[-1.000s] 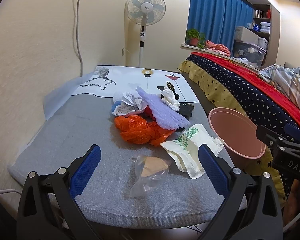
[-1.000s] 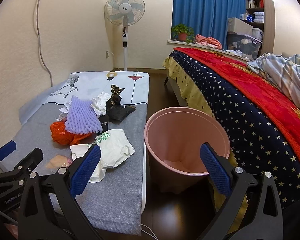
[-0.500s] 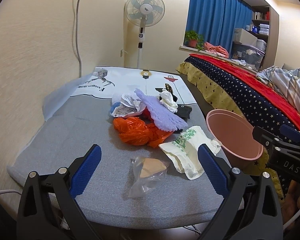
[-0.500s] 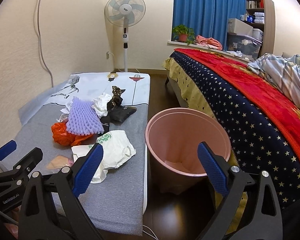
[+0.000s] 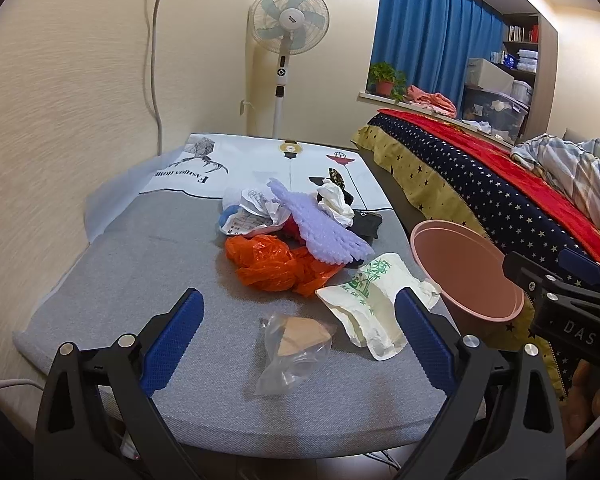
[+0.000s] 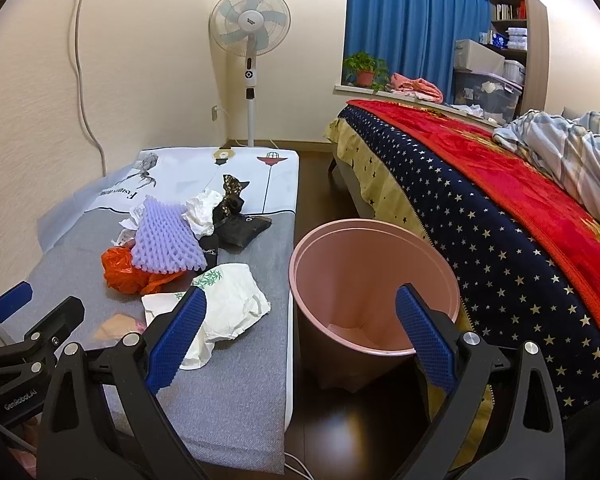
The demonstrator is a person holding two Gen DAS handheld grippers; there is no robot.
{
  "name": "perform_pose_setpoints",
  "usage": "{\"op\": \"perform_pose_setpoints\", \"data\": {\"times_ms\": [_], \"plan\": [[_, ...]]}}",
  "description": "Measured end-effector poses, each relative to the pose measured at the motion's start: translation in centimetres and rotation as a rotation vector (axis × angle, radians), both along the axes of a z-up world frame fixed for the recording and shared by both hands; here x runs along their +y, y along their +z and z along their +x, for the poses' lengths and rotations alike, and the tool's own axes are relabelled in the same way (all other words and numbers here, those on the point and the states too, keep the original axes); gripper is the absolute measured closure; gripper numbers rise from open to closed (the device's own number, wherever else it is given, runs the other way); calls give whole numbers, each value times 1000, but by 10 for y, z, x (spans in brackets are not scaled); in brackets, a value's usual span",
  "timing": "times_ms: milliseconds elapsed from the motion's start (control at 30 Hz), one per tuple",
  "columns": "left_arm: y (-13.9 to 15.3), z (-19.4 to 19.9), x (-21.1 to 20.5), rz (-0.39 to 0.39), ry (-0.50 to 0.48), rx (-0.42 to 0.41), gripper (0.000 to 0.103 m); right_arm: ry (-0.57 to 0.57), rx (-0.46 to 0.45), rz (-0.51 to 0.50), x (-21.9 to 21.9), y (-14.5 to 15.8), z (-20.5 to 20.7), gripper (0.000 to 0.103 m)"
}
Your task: Collect trash
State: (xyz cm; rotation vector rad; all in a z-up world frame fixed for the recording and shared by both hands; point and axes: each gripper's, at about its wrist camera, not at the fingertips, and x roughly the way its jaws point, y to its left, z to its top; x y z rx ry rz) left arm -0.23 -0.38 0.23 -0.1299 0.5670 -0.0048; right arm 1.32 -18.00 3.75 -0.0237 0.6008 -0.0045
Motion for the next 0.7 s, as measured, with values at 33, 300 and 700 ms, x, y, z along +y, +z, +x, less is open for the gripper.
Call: {"op": "perform_pose_setpoints", "data": {"times_ms": [33, 300, 700], "plan": [[0, 0, 0, -2, 2, 2, 10, -2, 1, -2, 0, 0, 0, 8], [-1, 0, 0, 1, 4, -1, 10, -2, -2, 2, 0, 0, 0, 8], [-6, 1, 4, -5, 12, 18, 21, 19, 20, 70, -5, -3, 4, 38]]}}
